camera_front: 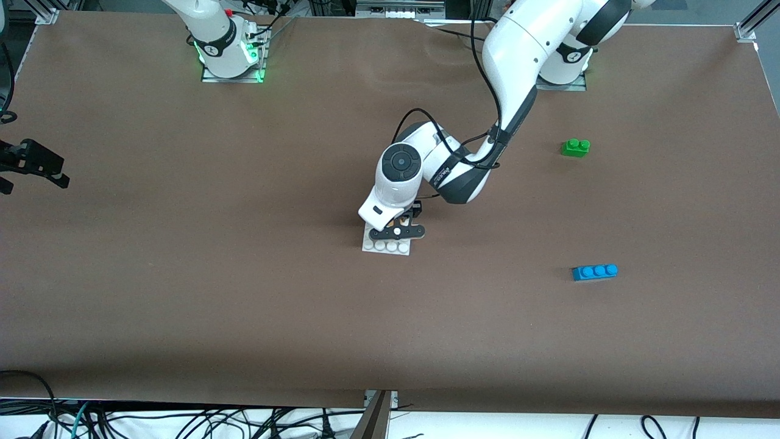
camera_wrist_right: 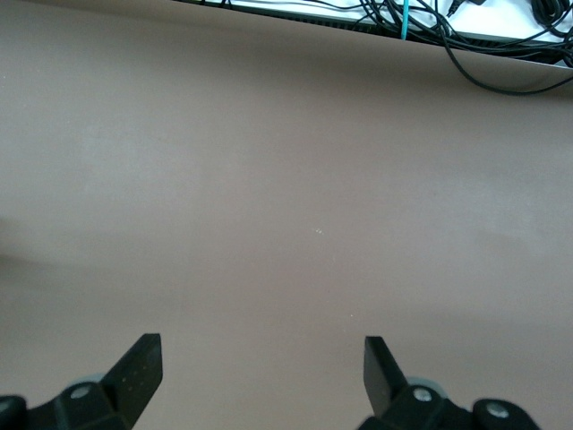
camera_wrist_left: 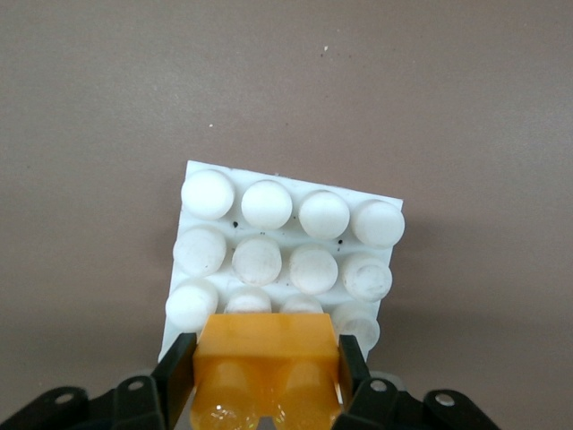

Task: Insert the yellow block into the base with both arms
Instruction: 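Lower the yellow block onto the base plate studs and press down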

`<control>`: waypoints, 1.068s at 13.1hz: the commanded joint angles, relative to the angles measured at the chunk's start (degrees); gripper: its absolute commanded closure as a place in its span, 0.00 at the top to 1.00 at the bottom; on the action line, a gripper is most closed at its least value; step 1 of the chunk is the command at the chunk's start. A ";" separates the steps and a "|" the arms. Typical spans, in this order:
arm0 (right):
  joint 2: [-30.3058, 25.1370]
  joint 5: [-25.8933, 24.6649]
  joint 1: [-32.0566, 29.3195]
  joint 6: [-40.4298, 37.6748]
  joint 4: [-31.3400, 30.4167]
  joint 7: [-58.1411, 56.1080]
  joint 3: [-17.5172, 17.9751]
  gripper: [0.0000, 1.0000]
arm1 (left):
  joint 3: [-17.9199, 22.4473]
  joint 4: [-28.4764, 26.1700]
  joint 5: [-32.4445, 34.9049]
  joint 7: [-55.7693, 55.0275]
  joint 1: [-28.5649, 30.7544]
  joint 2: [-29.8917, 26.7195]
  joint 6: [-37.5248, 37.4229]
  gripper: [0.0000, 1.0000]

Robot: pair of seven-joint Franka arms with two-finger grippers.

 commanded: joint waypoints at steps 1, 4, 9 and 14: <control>-0.25 -0.35 -0.60 -0.60 0.08 -0.83 0.33 1.00 | 0.55 3.44 1.59 1.65 -0.78 2.59 0.34 0.00; -0.16 -0.26 -0.60 -0.60 0.08 -0.83 0.33 1.00 | 0.55 3.44 1.59 2.26 -0.87 3.12 1.31 0.00; -0.16 -0.26 -0.60 -0.69 0.08 -0.75 0.33 1.00 | 0.55 3.18 1.68 2.97 -1.83 4.08 1.31 0.00; -0.16 -0.26 -0.69 -0.60 0.08 -0.74 0.16 1.00 | 0.46 2.74 1.50 6.84 -1.66 4.87 1.23 0.02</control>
